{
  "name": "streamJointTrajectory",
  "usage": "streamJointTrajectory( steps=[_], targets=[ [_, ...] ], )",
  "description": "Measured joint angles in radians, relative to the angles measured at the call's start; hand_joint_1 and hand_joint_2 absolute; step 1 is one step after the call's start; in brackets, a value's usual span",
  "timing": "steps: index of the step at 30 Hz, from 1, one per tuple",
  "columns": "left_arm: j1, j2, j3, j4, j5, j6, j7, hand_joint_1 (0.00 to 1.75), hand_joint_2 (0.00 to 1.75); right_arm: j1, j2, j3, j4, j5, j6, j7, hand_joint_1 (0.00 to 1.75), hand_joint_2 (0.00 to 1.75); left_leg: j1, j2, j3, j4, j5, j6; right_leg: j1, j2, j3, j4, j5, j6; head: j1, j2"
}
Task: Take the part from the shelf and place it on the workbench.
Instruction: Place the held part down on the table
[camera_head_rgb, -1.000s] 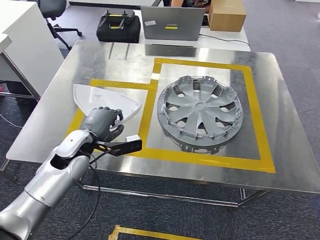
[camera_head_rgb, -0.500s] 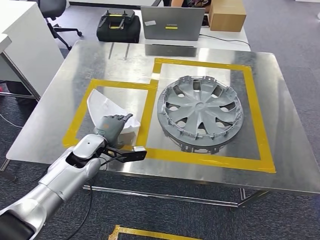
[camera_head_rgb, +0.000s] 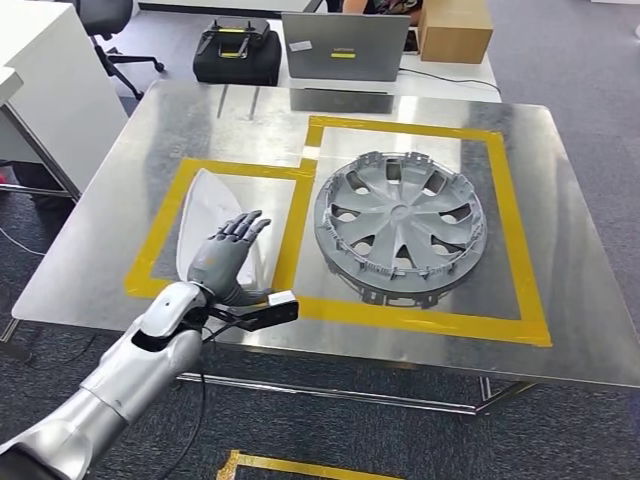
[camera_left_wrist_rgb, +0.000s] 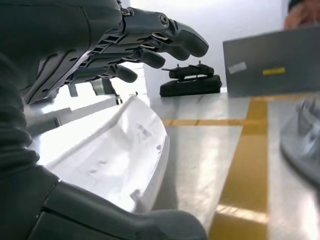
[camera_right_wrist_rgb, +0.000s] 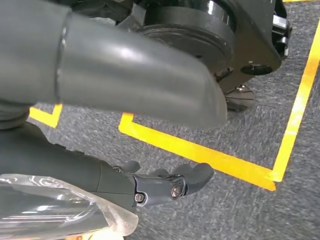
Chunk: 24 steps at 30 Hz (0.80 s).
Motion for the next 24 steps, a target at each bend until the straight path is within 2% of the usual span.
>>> streamJointTrajectory(
  steps=[3, 7, 12, 14, 16, 18, 19, 20, 21, 23, 24],
  targets=[
    [0.16, 0.007, 0.083, -0.208, 0.096, 0.064, -0.048, 0.0, 0.0, 0.003, 0.0, 0.007, 0.008, -0.016, -0.036, 0.016, 0.0, 0.0, -0.002, 0.0, 0.002, 0.001, -0.004, 0.001, -0.002, 0.001, 0.001, -0.001, -0.003, 0.001, 0.0, 0.0],
    [0.382, 0.021, 0.185, -0.502, 0.192, 0.175, -0.137, 0.0, 0.0, 0.02, 0.001, 0.011, -0.001, -0.021, -0.071, -0.017, 0.0, 0.0, -0.006, 0.001, 0.006, 0.003, -0.012, 0.006, -0.006, 0.001, 0.005, -0.001, -0.008, 0.007, 0.0, 0.0],
    [0.533, 0.037, 0.304, -0.701, 0.268, 0.231, -0.219, 0.0, 0.0, 0.048, 0.01, 0.01, -0.049, 0.006, -0.072, -0.037, 0.0, 0.0, -0.012, 0.0, 0.012, 0.002, -0.016, 0.019, -0.011, -0.001, 0.011, -0.005, -0.01, 0.016, -0.001, 0.0],
    [0.575, 0.035, 0.337, -0.75, 0.288, 0.243, -0.239, 0.0, 0.0, 0.053, 0.016, 0.005, -0.065, 0.028, -0.067, -0.02, 0.0, 0.0, -0.006, 0.003, 0.018, -0.011, -0.008, 0.026, -0.011, -0.002, 0.011, 0.004, -0.022, 0.021, 0.001, 0.0],
    [0.617, 0.025, 0.377, -0.79, 0.32, 0.262, -0.261, 0.0, 0.0, 0.061, 0.033, -0.013, -0.081, 0.067, -0.05, 0.002, 0.0, 0.0, 0.001, 0.006, 0.022, -0.023, -0.001, 0.031, -0.011, -0.003, -0.02, 0.073, -0.072, 0.025, 0.005, 0.0],
    [0.664, 0.008, 0.425, -0.815, 0.355, 0.284, -0.283, 0.0, 0.0, 0.073, 0.062, -0.044, -0.105, 0.124, -0.009, 0.011, 0.0, 0.0, 0.002, 0.009, 0.022, -0.024, 0.0, 0.032, -0.014, -0.004, -0.076, 0.2, -0.134, 0.032, 0.008, 0.0],
    [0.688, -0.001, 0.45, -0.822, 0.368, 0.294, -0.295, 0.0, 0.0, 0.081, 0.078, -0.063, -0.119, 0.157, 0.019, 0.012, 0.0, 0.0, 0.003, 0.01, 0.021, -0.023, 0.0, 0.032, -0.016, -0.004, -0.097, 0.248, -0.148, 0.035, 0.008, 0.0],
    [0.709, -0.009, 0.473, -0.824, 0.378, 0.303, -0.306, 0.0, 0.0, 0.087, 0.093, -0.082, -0.133, 0.187, 0.043, 0.012, 0.0, 0.0, 0.004, 0.011, 0.021, -0.022, 0.0, 0.031, -0.018, -0.005, -0.104, 0.264, -0.141, 0.038, 0.008, 0.0],
    [0.727, -0.016, 0.493, -0.825, 0.385, 0.31, -0.315, 0.0, 0.0, 0.093, 0.106, -0.098, -0.146, 0.208, 0.061, 0.012, 0.0, 0.0, 0.007, 0.011, 0.021, -0.021, 0.0, 0.028, -0.022, -0.005, -0.091, 0.239, -0.114, 0.042, 0.008, 0.0],
    [0.752, -0.026, 0.525, -0.826, 0.392, 0.319, -0.326, 0.0, 0.0, 0.099, 0.128, -0.123, -0.166, 0.229, 0.079, 0.012, 0.0, 0.0, 0.013, 0.009, 0.021, -0.016, 0.0, 0.018, -0.029, -0.007, -0.025, 0.111, -0.049, 0.051, 0.009, 0.0],
    [0.76, -0.029, 0.537, -0.828, 0.392, 0.321, -0.329, 0.0, 0.0, 0.1, 0.137, -0.132, -0.175, 0.232, 0.082, 0.012, 0.0, 0.0, 0.014, 0.007, 0.019, -0.013, 0.0, 0.01, -0.03, -0.004, 0.007, 0.054, -0.028, 0.051, 0.009, 0.0]
  ],
)
